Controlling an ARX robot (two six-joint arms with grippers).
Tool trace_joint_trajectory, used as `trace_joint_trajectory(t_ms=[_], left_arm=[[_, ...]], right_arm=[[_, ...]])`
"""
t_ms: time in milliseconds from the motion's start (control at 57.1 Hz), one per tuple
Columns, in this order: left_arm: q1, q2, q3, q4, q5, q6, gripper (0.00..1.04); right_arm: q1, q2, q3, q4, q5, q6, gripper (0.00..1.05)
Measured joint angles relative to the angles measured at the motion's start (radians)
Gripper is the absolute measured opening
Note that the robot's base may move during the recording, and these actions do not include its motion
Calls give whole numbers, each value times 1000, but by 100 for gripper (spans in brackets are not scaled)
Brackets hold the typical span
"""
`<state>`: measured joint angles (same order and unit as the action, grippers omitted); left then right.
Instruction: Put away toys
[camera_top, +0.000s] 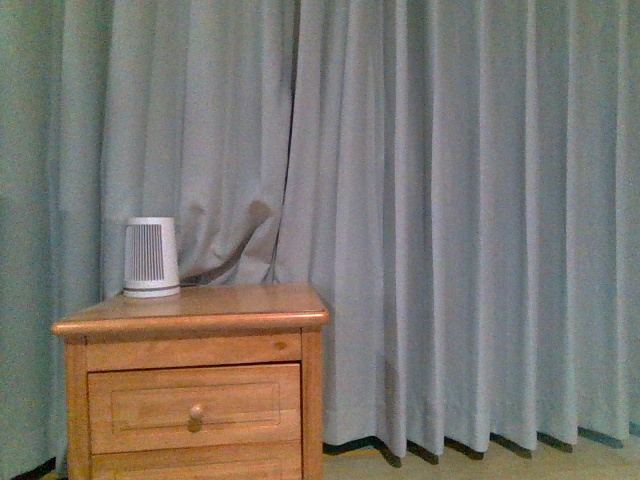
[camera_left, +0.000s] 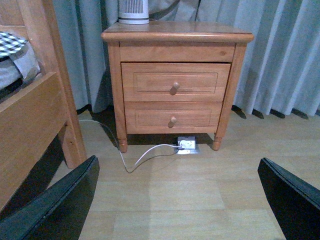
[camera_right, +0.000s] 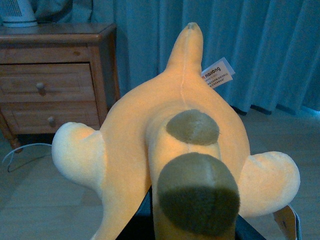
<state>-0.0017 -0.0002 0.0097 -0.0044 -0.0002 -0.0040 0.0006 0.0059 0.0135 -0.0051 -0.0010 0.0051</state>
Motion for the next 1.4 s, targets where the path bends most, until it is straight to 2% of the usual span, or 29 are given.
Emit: trace_joint_trajectory(t_ms=[1400], left_arm=[[0, 1, 0, 0, -1, 0, 99]], right_arm=[[0, -1, 0, -1, 3, 0, 10]])
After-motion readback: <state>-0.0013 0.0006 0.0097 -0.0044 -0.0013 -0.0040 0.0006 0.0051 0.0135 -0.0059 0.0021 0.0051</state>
